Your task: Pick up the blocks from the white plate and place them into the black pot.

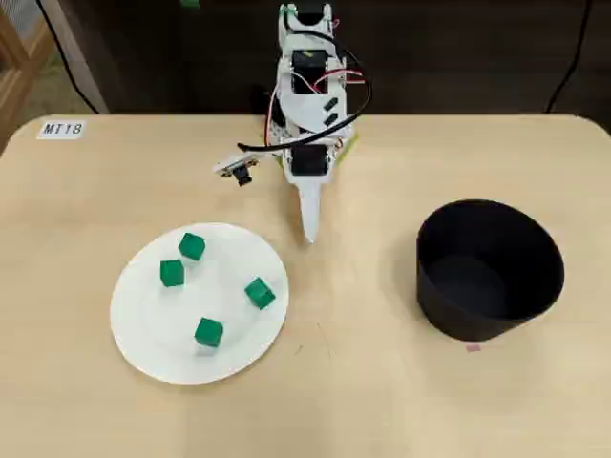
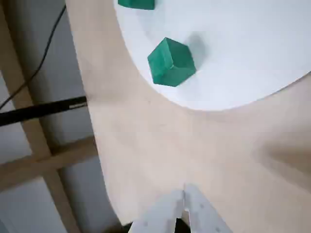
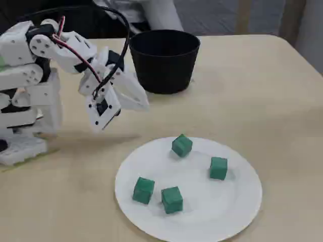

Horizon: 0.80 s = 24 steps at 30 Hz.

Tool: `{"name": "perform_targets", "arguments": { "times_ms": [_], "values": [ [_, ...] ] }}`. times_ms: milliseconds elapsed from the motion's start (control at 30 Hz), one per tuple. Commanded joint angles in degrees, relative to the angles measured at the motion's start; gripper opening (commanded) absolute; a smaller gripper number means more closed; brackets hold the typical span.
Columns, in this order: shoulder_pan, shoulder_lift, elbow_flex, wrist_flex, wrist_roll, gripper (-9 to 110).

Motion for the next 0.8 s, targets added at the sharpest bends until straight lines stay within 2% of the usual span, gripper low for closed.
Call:
{"name": "perform_targets", "arguments": {
  "times_ms": [0,533,767],
  "values": [
    [4.04,-0.97,1.49,-6.94,-5.19,-2],
    [4.22,-1.85,1.32,-7.38,-5.01,-2],
    [3.43,-18.46,-5.63,-13.80,-5.45,-2]
  ]
}}
